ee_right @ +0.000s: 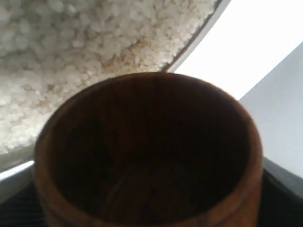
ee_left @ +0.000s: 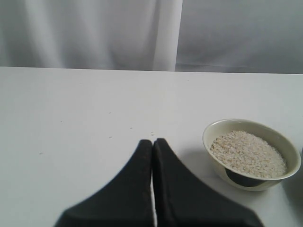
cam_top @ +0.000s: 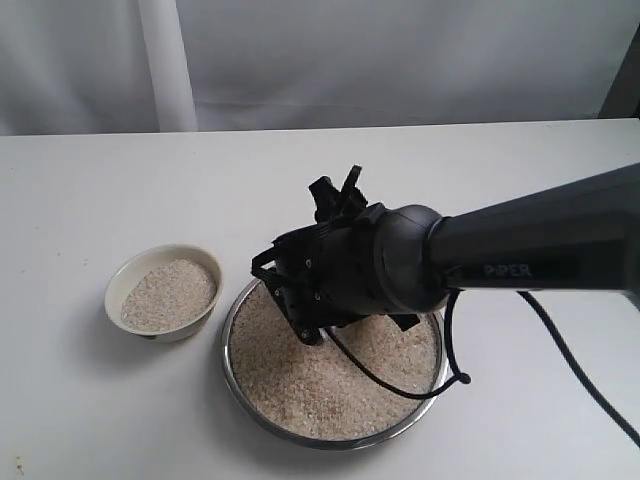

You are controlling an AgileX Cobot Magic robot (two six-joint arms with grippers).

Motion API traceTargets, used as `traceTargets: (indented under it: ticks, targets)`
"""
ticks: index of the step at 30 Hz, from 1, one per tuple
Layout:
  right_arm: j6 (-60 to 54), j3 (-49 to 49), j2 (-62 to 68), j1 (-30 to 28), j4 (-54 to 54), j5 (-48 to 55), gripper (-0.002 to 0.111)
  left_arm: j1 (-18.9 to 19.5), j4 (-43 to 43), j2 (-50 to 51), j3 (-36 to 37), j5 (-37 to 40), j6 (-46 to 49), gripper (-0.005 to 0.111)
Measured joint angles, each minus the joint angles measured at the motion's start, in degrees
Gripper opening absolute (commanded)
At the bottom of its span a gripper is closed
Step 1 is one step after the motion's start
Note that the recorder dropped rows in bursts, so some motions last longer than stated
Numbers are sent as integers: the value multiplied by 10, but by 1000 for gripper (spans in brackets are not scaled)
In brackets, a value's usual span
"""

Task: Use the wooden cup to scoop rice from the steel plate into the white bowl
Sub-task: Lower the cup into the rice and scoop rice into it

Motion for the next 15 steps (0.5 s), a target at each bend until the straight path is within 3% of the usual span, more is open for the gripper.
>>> traceTargets:
  ticks: [15]
  targets:
    - [-51, 1, 13, 35, 80, 6, 0, 0, 0, 0, 0, 0, 0, 0]
